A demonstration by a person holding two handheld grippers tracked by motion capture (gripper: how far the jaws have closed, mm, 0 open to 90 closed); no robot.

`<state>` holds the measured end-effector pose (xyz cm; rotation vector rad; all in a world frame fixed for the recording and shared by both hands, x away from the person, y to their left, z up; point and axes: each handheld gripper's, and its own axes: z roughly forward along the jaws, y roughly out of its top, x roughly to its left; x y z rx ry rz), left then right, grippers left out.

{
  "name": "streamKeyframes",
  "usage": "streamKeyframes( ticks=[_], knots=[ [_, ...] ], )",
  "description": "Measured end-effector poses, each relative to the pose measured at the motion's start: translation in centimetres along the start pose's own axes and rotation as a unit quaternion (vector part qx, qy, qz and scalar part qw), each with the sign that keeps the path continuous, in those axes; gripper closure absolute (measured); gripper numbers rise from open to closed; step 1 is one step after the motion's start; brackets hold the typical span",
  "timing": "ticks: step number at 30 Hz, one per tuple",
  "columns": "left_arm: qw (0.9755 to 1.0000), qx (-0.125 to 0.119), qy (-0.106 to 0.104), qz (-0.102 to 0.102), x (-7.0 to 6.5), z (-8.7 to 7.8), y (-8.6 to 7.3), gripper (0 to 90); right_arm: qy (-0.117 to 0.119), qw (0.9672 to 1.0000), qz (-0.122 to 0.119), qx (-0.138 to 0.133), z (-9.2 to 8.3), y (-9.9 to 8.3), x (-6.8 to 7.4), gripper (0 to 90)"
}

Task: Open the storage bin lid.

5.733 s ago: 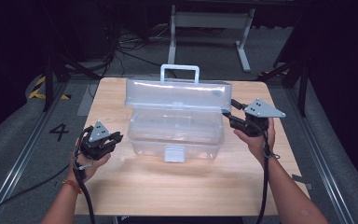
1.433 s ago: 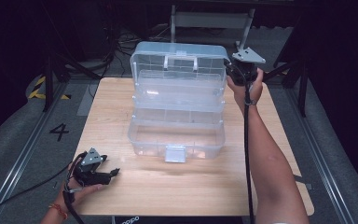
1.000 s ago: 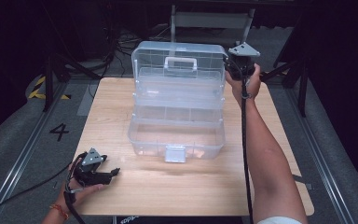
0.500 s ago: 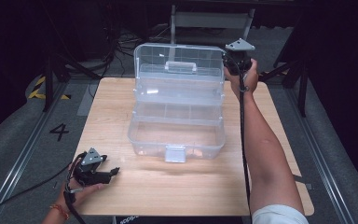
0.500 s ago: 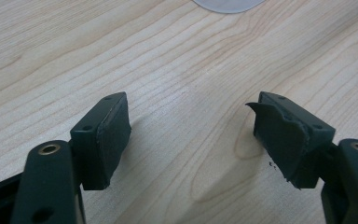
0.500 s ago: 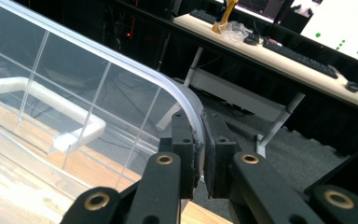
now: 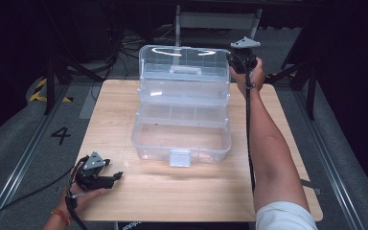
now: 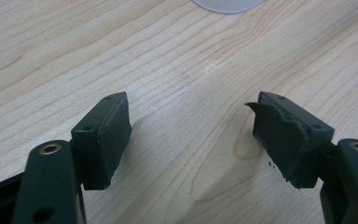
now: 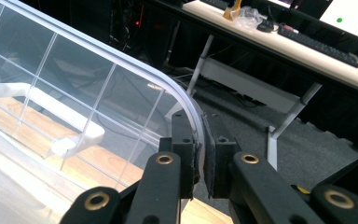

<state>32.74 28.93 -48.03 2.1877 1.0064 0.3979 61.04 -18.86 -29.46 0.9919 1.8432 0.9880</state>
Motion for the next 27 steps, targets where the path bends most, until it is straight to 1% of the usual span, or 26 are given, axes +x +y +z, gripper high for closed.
streamKeyframes(
  ticks=[2, 4, 5, 6, 9, 12, 14, 15, 16, 18, 20, 21, 22, 24, 27],
  knots=[
    [1.0000, 0.002, -0.001, 0.000, 0.0, 0.0, 0.0, 27.9, 0.002, 1.0000, 0.000, 0.004, 0.2, -0.1, -0.1, 84.8],
    [1.0000, 0.002, -0.001, 0.000, 0.0, 0.0, 0.0, 27.9, 0.004, 0.9999, 0.005, 0.010, 0.5, 0.0, -0.1, 84.8],
    [1.0000, 0.001, 0.000, 0.003, 0.1, 0.0, 0.0, 27.9, 0.004, 0.9999, 0.004, 0.012, 0.6, 0.0, -0.2, 84.8],
    [1.0000, 0.002, -0.003, -0.002, 0.0, 0.0, 0.0, 28.0, 0.005, 0.9999, 0.001, 0.016, 0.8, 0.1, -0.3, 84.8],
    [1.0000, 0.002, -0.003, -0.001, 0.0, 0.0, 0.0, 28.0, 0.007, 0.9998, 0.000, 0.016, 1.0, 0.1, -0.2, 84.7],
    [1.0000, 0.001, -0.001, 0.001, 0.0, 0.0, 0.0, 28.0, 0.012, 0.9997, 0.006, 0.023, 1.3, 0.0, -0.4, 84.6],
    [1.0000, 0.002, -0.002, -0.002, 0.0, 0.0, 0.0, 28.1, 0.014, 0.9995, 0.009, 0.027, 1.7, 0.0, -0.5, 84.5],
    [1.0000, 0.002, -0.002, -0.002, 0.0, 0.0, 0.0, 28.1, 0.014, 0.9994, 0.012, 0.028, 1.8, -0.1, -0.5, 84.4],
    [1.0000, 0.001, 0.000, 0.000, 0.0, 0.0, 0.0, 28.1, 0.014, 0.9994, 0.009, 0.030, 1.9, -0.1, -0.5, 84.4],
    [1.0000, 0.002, -0.002, -0.003, 0.0, 0.0, 0.0, 28.1, 0.014, 0.9992, 0.010, 0.035, 2.2, -0.2, -0.6, 84.2],
    [1.0000, 0.001, 0.000, 0.000, 0.0, 0.0, 0.0, 28.1, 0.012, 0.9990, 0.017, 0.039, 2.5, -0.3, -0.6, 84.1],
    [1.0000, 0.001, 0.003, 0.002, 0.0, 0.0, 0.0, 28.1, 0.009, 0.9991, 0.017, 0.039, 2.6, -0.3, -0.4, 83.9],
    [1.0000, 0.001, 0.001, -0.001, 0.0, 0.0, 0.0, 28.1, 0.005, 0.9990, 0.015, 0.041, 2.7, -0.3, -0.3, 83.9],
    [1.0000, 0.001, 0.003, -0.001, -0.1, 0.0, 0.0, 28.3, 0.005, 0.9990, 0.015, 0.042, 2.9, -0.4, -0.4, 83.7],
    [1.0000, 0.000, 0.004, 0.001, 0.0, 0.0, 0.0, 28.4, 0.010, 0.9987, 0.021, 0.045, 3.2, -0.6, -0.6, 83.7]
  ],
)
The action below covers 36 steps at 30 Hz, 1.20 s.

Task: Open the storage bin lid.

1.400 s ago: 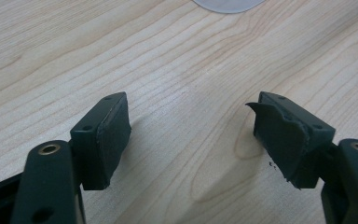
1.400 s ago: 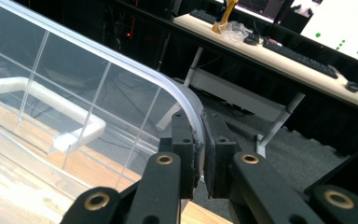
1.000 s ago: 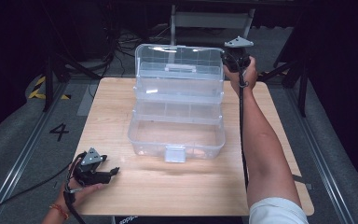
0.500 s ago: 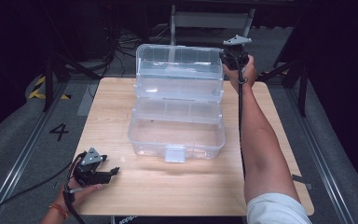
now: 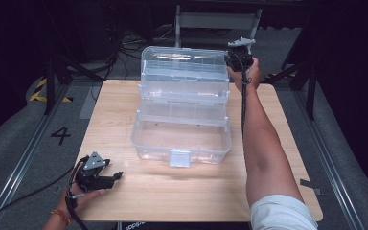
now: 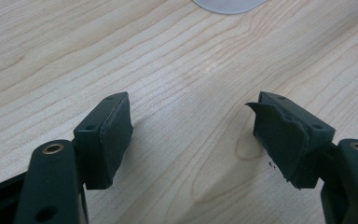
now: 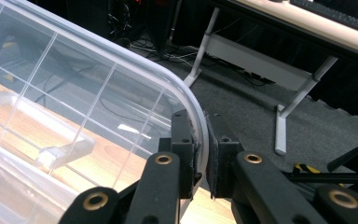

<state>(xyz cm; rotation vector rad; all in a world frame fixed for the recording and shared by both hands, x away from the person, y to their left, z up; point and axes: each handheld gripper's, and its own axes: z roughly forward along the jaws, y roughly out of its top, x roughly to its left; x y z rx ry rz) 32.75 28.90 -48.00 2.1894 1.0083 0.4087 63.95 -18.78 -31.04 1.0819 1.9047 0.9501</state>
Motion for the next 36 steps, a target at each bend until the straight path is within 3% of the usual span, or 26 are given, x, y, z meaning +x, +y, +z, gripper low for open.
streamKeyframes(
  ticks=[4, 13, 21, 26, 29, 36],
  knots=[
    [1.0000, 0.000, 0.001, -0.001, 0.0, 0.0, 0.0, 28.4, 0.001, 1.0000, -0.001, 0.004, 0.6, -0.1, -0.1, 83.4],
    [1.0000, 0.001, 0.000, -0.002, 0.0, 0.0, 0.0, 28.4, 0.018, 0.9994, 0.028, 0.007, 1.7, -0.9, -0.6, 82.8],
    [1.0000, 0.000, 0.000, -0.005, -0.1, 0.0, 0.0, 28.4, 0.012, 0.9995, 0.022, 0.020, 2.1, -1.0, -0.5, 82.6],
    [1.0000, -0.001, 0.000, -0.004, 0.0, 0.0, 0.0, 28.4, 0.010, 0.9993, 0.031, 0.020, 2.2, -1.3, -0.8, 82.2],
    [1.0000, -0.001, 0.001, -0.005, 0.0, 0.0, 0.0, 28.6, 0.018, 0.9991, 0.027, 0.028, 2.4, -1.6, -0.7, 87.2],
    [1.0000, 0.000, 0.001, -0.005, 0.0, 0.0, 0.0, 28.6, 0.018, 0.9990, 0.023, 0.033, 2.4, -1.9, -0.7, 86.7]
  ],
)
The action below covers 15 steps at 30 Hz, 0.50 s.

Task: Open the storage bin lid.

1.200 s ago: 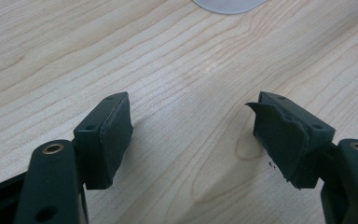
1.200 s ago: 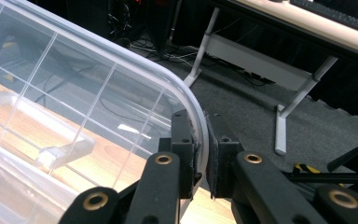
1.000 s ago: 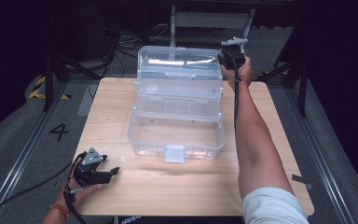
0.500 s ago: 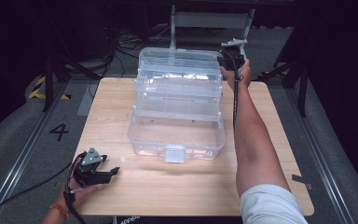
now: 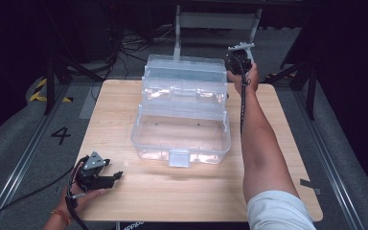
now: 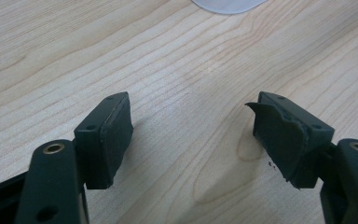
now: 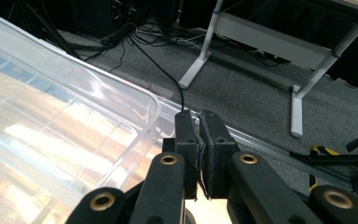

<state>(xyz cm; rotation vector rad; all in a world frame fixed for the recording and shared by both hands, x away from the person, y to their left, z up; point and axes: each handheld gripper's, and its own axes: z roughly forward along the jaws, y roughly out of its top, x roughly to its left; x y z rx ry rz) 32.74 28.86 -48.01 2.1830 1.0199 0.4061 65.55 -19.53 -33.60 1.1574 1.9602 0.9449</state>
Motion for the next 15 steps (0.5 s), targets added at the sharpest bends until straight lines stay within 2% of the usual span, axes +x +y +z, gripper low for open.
streamKeyframes(
  ticks=[8, 15],
  knots=[
    [1.0000, -0.001, 0.001, 0.002, 0.0, 0.0, 0.0, 28.7, -0.002, 1.0000, -0.002, -0.005, -0.6, 0.1, 0.0, 85.5],
    [1.0000, -0.001, 0.000, 0.003, 0.0, 0.0, 0.0, 28.6, 0.001, 0.9999, 0.002, -0.013, -1.9, 0.1, -0.2, 84.9]
  ],
)
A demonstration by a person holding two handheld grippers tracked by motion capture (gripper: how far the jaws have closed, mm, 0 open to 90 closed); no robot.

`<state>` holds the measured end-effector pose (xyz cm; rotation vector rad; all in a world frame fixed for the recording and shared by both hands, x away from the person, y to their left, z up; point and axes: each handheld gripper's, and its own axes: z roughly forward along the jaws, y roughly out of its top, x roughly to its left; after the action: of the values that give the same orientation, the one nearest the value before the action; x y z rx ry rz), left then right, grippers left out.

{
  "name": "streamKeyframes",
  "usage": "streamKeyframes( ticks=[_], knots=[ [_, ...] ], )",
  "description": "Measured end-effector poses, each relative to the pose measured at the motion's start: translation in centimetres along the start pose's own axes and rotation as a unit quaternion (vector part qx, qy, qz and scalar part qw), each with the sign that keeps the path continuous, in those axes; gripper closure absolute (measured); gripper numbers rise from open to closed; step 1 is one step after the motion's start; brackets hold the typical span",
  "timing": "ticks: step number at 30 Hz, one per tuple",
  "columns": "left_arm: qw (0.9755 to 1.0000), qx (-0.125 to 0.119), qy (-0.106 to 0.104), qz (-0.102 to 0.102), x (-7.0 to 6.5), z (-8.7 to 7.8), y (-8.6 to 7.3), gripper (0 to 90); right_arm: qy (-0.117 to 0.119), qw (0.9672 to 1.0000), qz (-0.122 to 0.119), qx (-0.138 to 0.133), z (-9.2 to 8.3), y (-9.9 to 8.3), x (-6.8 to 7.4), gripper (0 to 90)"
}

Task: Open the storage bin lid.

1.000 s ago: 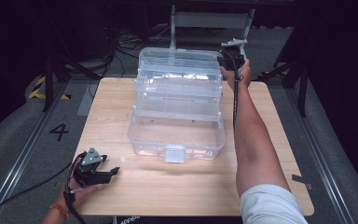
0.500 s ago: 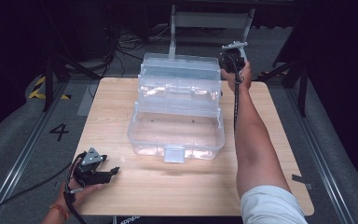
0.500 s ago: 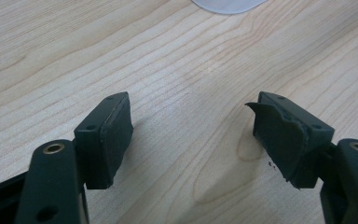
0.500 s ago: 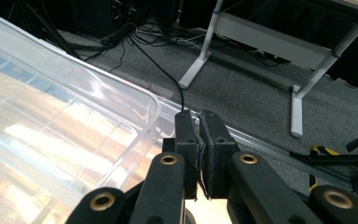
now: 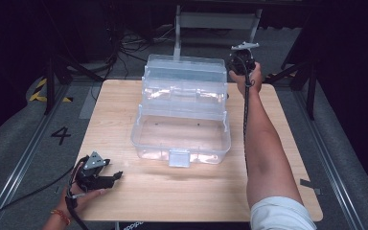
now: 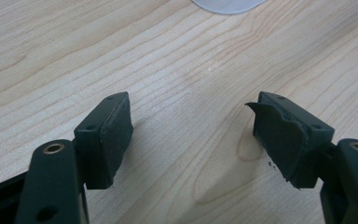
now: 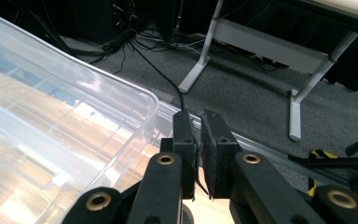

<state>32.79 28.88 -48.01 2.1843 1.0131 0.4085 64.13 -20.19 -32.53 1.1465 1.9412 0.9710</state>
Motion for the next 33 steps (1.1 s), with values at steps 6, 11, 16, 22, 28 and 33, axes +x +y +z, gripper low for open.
streamKeyframes(
  ticks=[6, 11, 16, 22, 28, 33],
  knots=[
    [1.0000, -0.002, 0.001, 0.000, 0.0, 0.0, 0.0, 28.6, -0.004, 1.0000, -0.004, -0.004, -1.0, 0.0, 0.0, 84.1],
    [1.0000, -0.001, -0.001, 0.000, 0.0, 0.1, 0.0, 28.5, -0.004, 0.9999, -0.009, -0.004, -1.9, -0.3, 0.3, 83.3],
    [1.0000, 0.000, 0.000, 0.004, 0.1, 0.0, 0.0, 28.5, -0.004, 0.9998, -0.019, -0.008, -3.3, -0.6, 0.5, 82.4],
    [1.0000, 0.003, -0.002, 0.004, 0.1, 0.0, 0.0, 28.4, 0.002, 0.9997, -0.025, -0.008, -5.1, -1.4, 0.8, 82.2],
    [1.0000, 0.002, -0.002, 0.005, 0.1, 0.1, 0.1, 28.3, 0.004, 0.9993, -0.036, -0.008, -6.6, -2.3, 1.1, 81.6],
    [1.0000, 0.003, -0.001, 0.006, 0.1, 0.1, 0.1, 28.2, 0.009, 0.9991, -0.040, -0.008, -7.6, -3.1, 1.1, 80.8]
  ],
)
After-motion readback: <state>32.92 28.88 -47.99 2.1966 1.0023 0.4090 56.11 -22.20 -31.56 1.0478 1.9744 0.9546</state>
